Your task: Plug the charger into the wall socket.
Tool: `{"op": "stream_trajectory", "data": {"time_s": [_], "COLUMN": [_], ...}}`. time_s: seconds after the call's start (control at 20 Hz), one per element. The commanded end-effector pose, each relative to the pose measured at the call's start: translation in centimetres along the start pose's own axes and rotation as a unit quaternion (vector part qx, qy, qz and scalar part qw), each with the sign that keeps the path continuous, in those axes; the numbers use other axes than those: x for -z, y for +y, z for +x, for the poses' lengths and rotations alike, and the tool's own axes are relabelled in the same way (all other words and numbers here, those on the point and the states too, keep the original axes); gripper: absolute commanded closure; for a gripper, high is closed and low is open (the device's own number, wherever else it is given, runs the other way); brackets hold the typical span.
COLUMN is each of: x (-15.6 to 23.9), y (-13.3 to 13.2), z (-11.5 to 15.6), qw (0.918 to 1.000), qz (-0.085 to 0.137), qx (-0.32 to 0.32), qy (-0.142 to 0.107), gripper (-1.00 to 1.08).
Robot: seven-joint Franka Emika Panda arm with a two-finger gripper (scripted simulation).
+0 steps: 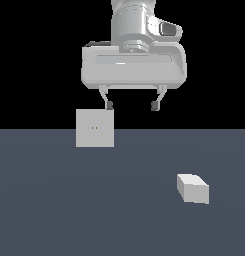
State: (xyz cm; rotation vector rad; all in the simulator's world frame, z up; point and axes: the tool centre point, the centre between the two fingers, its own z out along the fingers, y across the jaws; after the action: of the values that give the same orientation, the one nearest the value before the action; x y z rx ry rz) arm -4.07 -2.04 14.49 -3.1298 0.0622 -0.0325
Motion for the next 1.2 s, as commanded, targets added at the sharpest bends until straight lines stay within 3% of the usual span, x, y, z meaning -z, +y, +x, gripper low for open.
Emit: {"op": "stream_trajectory", "data": {"time_s": [0.0,0.6,1.15], "x": [-1.3,-6.7,-8.1], "y": [1.6,7.3,8.6], "z": [-1.2,-5.7,-6.7], "qw": [0.9999,0.9980,0.9972], "qz": [-0.002,-0.009,-0.009], "qx": [-0.012,-0.058,-0.069], "qy": [0.005,0.024,0.028], "gripper": [-0.92,-0.92,-0.92]}}
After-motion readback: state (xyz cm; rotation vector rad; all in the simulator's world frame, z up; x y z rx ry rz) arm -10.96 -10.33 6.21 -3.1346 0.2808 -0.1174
